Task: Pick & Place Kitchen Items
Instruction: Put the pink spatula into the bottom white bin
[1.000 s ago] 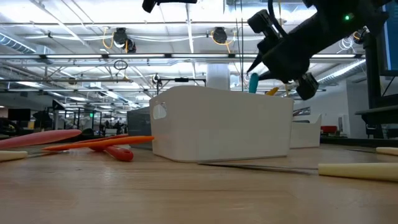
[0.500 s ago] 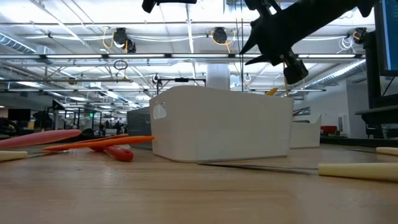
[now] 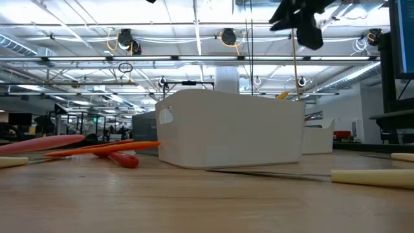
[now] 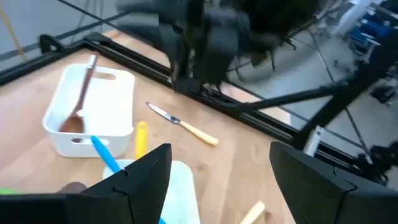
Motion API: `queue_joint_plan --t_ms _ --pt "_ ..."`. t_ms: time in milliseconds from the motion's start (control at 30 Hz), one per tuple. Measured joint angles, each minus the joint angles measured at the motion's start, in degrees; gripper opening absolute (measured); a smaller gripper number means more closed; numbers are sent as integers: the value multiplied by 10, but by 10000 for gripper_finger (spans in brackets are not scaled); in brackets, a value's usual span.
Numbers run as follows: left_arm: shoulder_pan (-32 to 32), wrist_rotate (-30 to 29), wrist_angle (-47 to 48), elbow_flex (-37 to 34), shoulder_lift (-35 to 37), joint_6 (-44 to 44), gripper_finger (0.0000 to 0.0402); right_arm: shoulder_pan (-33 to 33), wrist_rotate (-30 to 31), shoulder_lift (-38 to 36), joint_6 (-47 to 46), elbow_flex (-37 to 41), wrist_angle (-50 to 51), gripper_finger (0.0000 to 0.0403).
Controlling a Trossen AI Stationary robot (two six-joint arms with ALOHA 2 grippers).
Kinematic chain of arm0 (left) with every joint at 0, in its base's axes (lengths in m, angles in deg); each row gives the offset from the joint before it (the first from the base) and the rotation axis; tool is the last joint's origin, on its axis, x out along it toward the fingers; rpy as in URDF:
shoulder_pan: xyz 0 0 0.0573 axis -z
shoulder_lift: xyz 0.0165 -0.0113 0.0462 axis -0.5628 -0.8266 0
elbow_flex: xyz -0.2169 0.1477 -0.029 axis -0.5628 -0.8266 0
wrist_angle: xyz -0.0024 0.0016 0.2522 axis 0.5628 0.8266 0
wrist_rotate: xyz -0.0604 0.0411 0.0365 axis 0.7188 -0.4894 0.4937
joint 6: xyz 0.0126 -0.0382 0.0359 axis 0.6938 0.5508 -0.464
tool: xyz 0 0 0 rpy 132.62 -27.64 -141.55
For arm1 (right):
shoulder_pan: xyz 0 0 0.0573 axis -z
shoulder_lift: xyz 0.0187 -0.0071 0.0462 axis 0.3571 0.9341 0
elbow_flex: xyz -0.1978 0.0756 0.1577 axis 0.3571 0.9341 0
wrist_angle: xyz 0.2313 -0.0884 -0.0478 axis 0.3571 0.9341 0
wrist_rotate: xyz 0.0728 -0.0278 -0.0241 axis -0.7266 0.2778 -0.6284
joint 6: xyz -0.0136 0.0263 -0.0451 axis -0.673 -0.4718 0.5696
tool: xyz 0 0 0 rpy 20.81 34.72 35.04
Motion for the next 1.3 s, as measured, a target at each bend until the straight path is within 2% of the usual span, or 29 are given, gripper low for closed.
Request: queue_joint_plan --t_ms 233,533,700,767,867,1000,1167,1300 --pt "19 -14 1 0 -2 43 278 0 2 -88 -69 0 0 73" --pt "20 -78 36 0 -2 260 278 0 0 -182 -174 0 0 73" --pt "20 -85 91 0 -2 373 278 0 -8 -232 -236 0 3 73" --pt "20 -85 110 0 -2 404 278 0 -35 -257 -259 0 12 73" --pt "20 -86 120 0 -9 435 278 -2 -109 -295 -305 0 38 73" --pt "20 -85 116 -1 -24 446 278 -2 -217 -348 -392 0 103 73" --pt "18 -76 128 -1 -48 476 278 -2 -318 -402 -484 0 198 73" --pt "16 -42 148 0 -61 540 278 -2 -407 -436 -537 0 246 73"
